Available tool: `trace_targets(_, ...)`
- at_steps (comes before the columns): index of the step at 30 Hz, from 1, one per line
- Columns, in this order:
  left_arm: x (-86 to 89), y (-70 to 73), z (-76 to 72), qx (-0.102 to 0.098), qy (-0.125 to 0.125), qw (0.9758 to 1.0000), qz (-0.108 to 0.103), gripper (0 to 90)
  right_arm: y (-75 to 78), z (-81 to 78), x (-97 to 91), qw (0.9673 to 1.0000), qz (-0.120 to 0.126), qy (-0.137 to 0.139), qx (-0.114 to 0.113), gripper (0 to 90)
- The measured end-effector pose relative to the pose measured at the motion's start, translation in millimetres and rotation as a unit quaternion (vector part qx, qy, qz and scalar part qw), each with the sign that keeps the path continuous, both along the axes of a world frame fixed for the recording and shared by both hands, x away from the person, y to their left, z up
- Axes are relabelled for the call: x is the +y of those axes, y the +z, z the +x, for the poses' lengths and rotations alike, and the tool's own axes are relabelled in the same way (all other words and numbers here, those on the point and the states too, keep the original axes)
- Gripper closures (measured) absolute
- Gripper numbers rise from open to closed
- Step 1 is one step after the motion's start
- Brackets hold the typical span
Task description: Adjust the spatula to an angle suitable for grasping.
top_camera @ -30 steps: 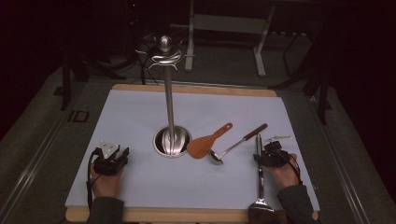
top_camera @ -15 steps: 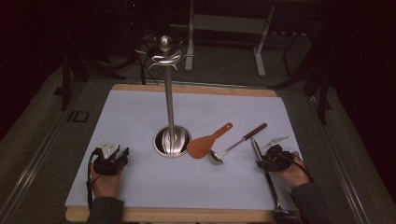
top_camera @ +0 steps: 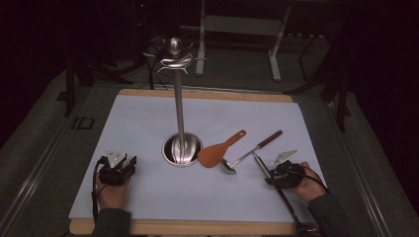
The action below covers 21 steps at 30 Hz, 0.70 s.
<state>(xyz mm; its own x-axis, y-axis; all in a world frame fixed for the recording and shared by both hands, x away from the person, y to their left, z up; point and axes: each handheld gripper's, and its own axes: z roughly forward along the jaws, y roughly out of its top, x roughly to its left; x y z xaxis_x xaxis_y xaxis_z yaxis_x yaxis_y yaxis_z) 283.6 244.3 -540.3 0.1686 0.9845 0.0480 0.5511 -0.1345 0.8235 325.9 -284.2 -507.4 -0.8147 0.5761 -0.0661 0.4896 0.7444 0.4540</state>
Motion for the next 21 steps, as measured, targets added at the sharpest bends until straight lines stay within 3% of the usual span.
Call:
trace_targets(2,0.2,0.0,0.0,0.000,0.000,1.0000,-0.001,60.7,0.6,-2.1,4.9,0.9995,-0.007,0.030,-0.005,59.1)
trace_targets(5,0.4,0.0,0.0,0.000,-0.001,1.0000,-0.002,60.7,3.5,-2.4,7.4,0.9988,-0.016,0.045,-0.007,61.4)
trace_targets(8,0.5,0.0,0.1,0.000,0.000,1.0000,-0.002,60.4,5.4,0.8,6.5,0.9998,-0.007,0.005,0.017,63.0)
trace_targets(9,0.5,0.0,0.1,0.000,0.000,1.0000,-0.002,60.4,5.4,0.8,6.5,0.9998,-0.007,0.005,0.017,63.0)
trace_targets(11,0.3,0.0,0.2,0.000,-0.001,1.0000,-0.001,60.4,4.3,2.4,9.0,0.9985,-0.003,-0.041,0.037,61.4)
trace_targets(20,0.6,-0.1,0.2,0.000,0.000,1.0000,-0.003,60.0,6.0,5.8,17.8,0.9939,-0.008,-0.103,0.039,58.5)
trace_targets(21,0.7,0.0,0.0,-0.001,0.001,1.0000,-0.003,60.0,8.2,7.1,17.8,0.9917,-0.002,-0.122,0.040,56.7)
